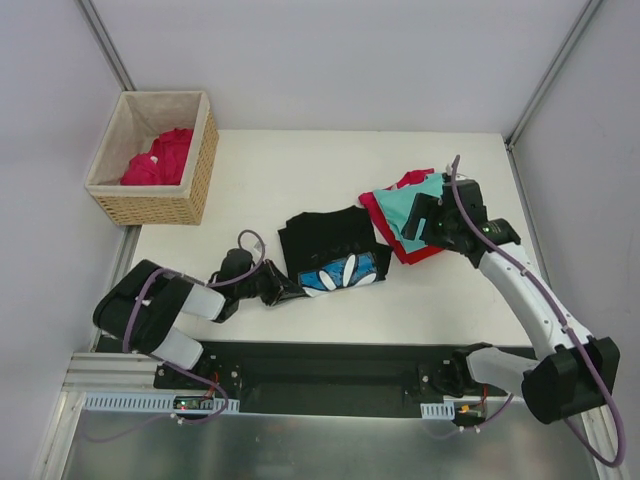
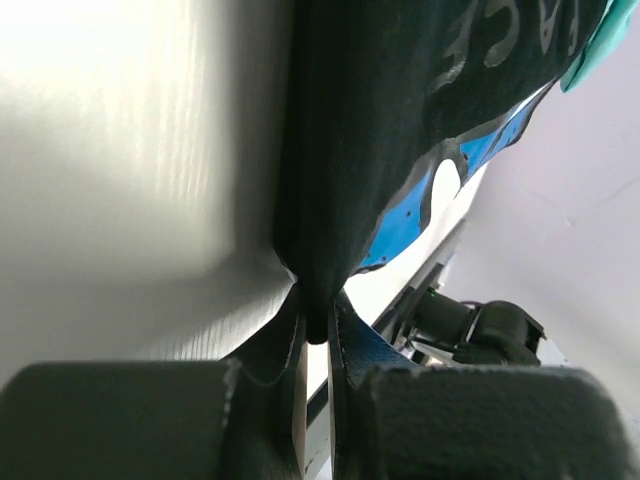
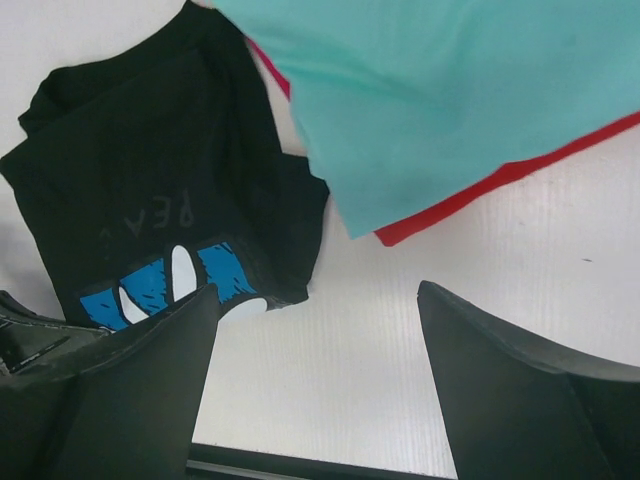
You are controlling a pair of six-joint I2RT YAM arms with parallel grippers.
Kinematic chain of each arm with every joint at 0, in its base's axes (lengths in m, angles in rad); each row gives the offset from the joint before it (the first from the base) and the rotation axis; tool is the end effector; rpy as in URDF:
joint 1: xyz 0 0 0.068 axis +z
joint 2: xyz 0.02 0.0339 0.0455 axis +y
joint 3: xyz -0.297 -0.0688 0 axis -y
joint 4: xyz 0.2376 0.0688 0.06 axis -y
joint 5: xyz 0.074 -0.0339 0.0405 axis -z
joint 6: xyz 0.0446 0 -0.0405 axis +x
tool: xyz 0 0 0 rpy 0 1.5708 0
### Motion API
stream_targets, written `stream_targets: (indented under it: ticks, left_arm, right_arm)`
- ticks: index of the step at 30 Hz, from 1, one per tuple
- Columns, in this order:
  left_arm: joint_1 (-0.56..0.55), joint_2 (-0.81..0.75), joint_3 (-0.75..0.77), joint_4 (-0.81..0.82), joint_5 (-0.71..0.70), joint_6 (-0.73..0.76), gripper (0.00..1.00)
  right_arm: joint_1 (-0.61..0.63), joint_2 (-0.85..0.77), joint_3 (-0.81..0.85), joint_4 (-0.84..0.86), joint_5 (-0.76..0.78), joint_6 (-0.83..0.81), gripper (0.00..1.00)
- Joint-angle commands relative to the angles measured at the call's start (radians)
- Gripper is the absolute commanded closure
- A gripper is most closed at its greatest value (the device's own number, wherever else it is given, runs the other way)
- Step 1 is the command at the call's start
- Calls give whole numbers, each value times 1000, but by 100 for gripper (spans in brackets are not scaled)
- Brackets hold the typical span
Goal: Fold and stack the t-shirts
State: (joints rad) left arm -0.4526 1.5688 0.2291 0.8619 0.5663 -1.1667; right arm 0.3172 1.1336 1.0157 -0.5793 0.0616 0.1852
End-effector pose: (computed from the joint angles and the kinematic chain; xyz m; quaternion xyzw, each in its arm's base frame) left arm 0.1976 -0.1227 0.1416 -0.1507 0.8193 -0.5259 0.1714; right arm 0.2176 0.0685 0.3381 -0.0467 0.9046 0.0781 0.4165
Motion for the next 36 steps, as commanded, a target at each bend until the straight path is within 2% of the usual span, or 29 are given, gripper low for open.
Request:
stream_targets:
  ticks: [1,6,8,12,18,24,36]
  left_arm:
    - [-3,-211,-24,-304,-104,76,100]
    - [-1,-484,-2,-602,-207,150,100]
    - [3,-539,1,-687,-218,167,100]
    - [31,-633,-48,-716,-201,144,100]
    - [37,-705,-117,-742,-204,121,100]
    - [38,-713,-126,-747,-198,114,100]
    - [48,-724,-129,-748,-172,99,100]
  right_arm:
    - [11,96,-23,123,-166,28,16]
    - [31,250,-20,304,-366,68,16]
    - [43,349,-2,356,-428,97,16]
    - [95,485,56,438,-477,140,16]
    - [169,629,127,518,-470,146,16]
    - [174,741,175,575,-488,140,16]
    - [118,831,262,575,-500,86,16]
